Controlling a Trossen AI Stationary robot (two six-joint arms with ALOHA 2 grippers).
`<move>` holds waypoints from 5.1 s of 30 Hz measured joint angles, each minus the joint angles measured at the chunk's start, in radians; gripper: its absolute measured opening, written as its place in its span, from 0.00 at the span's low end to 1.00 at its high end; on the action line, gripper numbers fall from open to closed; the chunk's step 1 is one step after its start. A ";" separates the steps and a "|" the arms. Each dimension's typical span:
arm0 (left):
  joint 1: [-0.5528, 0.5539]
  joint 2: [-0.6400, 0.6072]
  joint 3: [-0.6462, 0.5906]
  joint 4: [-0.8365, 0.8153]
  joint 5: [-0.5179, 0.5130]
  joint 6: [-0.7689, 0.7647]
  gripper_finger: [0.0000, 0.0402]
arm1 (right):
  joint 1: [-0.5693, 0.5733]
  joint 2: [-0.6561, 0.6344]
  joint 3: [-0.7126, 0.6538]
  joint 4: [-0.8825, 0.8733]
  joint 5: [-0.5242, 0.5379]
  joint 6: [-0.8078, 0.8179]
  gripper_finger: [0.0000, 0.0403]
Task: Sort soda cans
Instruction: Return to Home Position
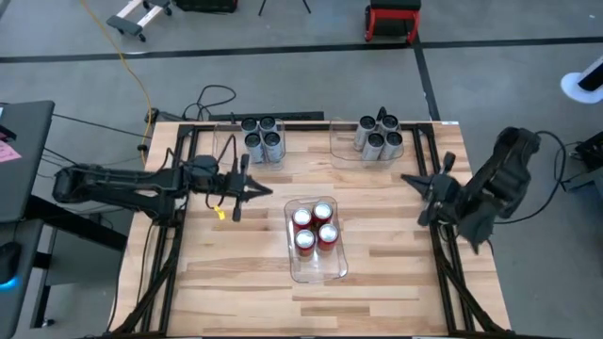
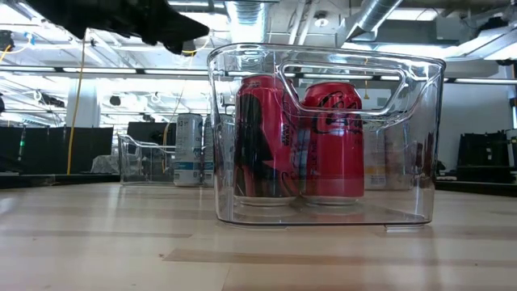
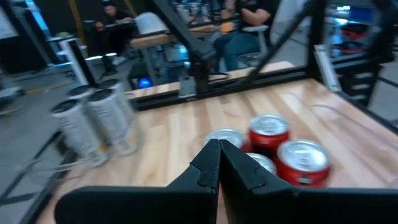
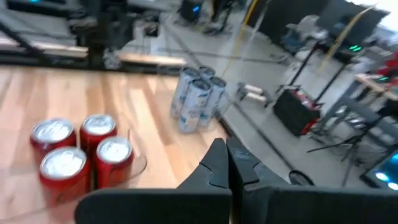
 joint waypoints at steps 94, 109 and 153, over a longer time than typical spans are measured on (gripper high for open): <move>0.024 -0.873 -0.465 -0.186 -0.180 -0.401 0.00 | -0.912 -0.425 -0.646 1.173 -1.215 -0.623 0.02; 0.024 -0.873 -0.485 -0.281 -0.213 -0.349 0.00 | -0.951 -0.461 -0.652 1.077 -1.322 -0.595 0.02; 0.022 -0.880 -0.575 -0.151 -0.258 -0.355 0.00 | -0.970 -0.831 -1.100 1.467 -1.435 -0.439 0.02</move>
